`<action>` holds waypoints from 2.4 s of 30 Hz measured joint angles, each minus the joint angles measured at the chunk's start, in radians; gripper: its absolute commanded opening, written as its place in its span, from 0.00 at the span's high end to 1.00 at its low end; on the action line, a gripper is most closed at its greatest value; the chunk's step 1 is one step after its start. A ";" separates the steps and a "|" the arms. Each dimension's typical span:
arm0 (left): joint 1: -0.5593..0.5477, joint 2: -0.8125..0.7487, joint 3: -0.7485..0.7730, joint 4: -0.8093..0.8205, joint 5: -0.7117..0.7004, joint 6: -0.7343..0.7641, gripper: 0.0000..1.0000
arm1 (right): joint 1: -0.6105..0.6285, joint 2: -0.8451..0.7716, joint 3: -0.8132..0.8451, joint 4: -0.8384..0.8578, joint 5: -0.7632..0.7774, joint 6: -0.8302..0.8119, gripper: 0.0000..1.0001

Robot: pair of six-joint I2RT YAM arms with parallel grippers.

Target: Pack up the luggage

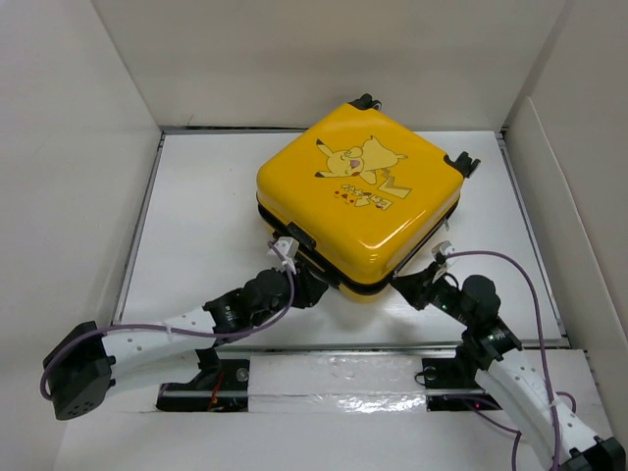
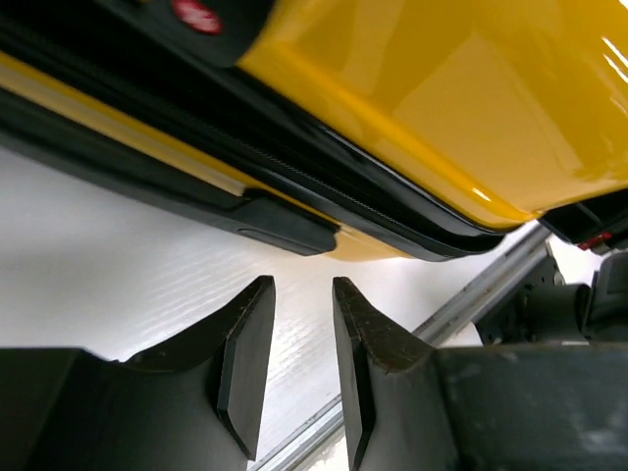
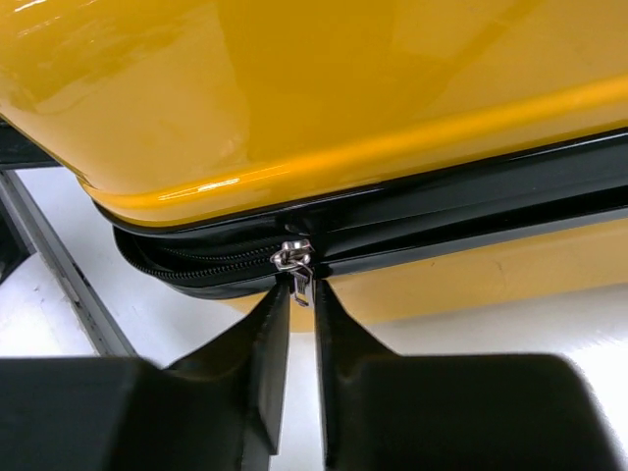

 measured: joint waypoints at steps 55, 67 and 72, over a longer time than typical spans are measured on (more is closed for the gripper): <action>0.613 -0.021 0.377 -0.060 -0.146 -0.006 0.33 | 0.863 0.791 0.303 0.386 0.967 0.251 1.00; 0.903 0.671 0.770 -0.053 0.222 -0.055 0.34 | 0.863 0.698 0.280 0.296 0.927 0.246 1.00; 0.911 0.783 0.826 -0.064 0.294 -0.052 0.34 | 0.864 0.726 0.285 0.304 0.922 0.238 1.00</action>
